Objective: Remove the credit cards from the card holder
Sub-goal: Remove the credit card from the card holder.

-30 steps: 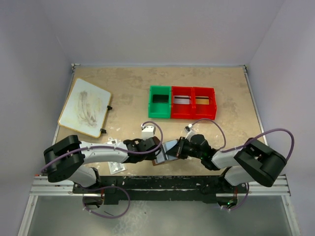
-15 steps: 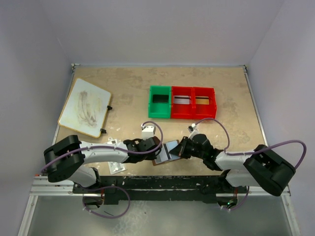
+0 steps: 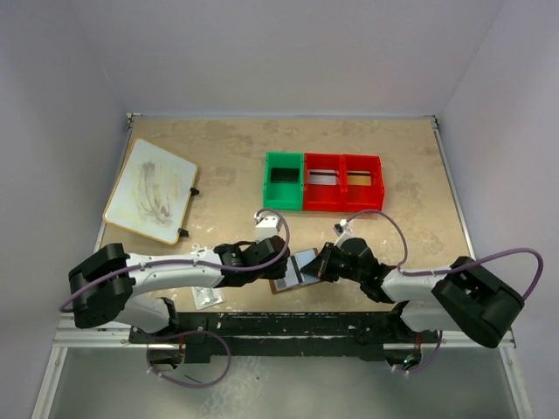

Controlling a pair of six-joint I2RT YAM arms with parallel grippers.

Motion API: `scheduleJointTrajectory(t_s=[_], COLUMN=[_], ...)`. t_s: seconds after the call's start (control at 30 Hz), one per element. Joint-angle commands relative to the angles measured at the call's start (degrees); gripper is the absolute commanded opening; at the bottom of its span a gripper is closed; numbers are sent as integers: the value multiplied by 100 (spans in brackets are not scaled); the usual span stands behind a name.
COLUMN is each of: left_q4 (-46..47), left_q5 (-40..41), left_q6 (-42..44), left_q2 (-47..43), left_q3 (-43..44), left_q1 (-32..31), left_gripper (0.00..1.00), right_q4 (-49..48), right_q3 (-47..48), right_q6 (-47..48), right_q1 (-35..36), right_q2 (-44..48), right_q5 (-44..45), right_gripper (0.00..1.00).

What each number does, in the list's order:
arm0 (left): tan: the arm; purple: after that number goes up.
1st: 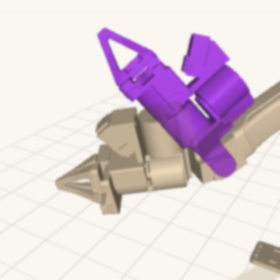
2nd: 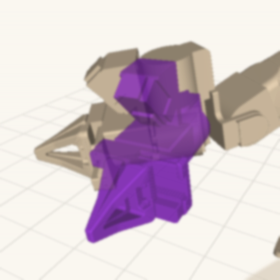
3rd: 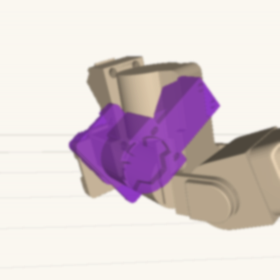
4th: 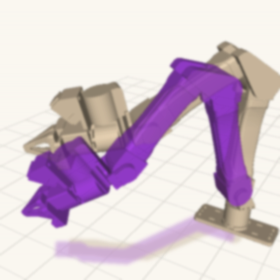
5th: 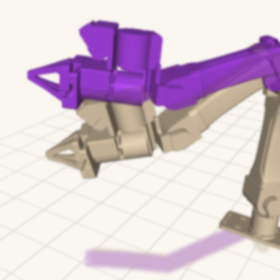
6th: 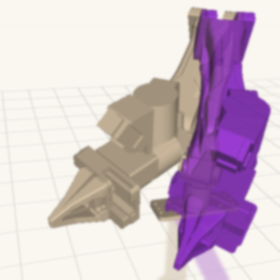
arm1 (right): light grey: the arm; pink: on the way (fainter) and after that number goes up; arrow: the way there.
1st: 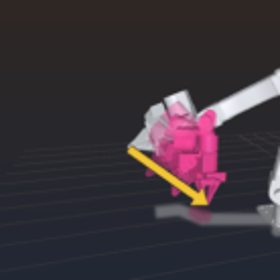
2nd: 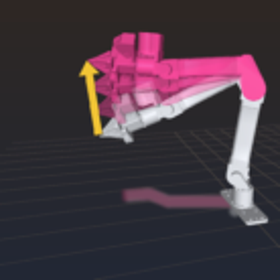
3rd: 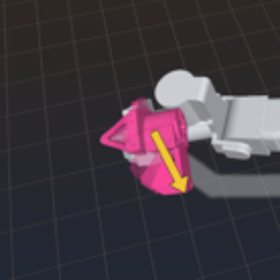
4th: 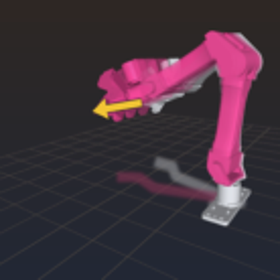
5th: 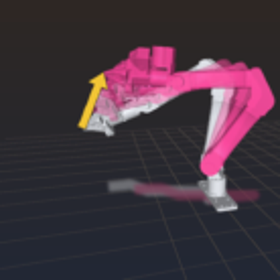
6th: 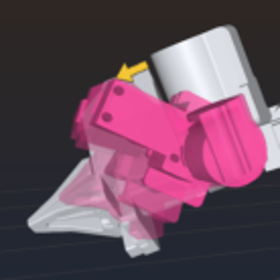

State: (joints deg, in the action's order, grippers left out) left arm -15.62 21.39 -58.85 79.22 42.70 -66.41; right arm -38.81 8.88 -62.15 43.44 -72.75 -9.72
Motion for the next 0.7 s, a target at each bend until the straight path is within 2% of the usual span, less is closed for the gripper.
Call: scheduleJointTrajectory(t_s=[0.0, 0.17, 0.43, 0.67], left_q4=[343, 301, 309, 237], left_q5=[-288, -424, -368, -312], left_q6=[119, 25, 48, 32], left_q2=[384, 902, 828, 887], left_q3=[309, 342, 105, 64], left_q1=[-19, -21, -21, -21], left_gripper=[21, 11, 4, 0], right_q4=[31, 146, 320, 260], right_q3=[-44, -58, 26, 51], right_q6=[21, 47, 242, 282], right_q1=[-22, -26, -29, -28], right_q2=[16, 216, 288, 234], right_q5=[138, 190, 194, 157], right_gripper=[0, 0, 3, 18])
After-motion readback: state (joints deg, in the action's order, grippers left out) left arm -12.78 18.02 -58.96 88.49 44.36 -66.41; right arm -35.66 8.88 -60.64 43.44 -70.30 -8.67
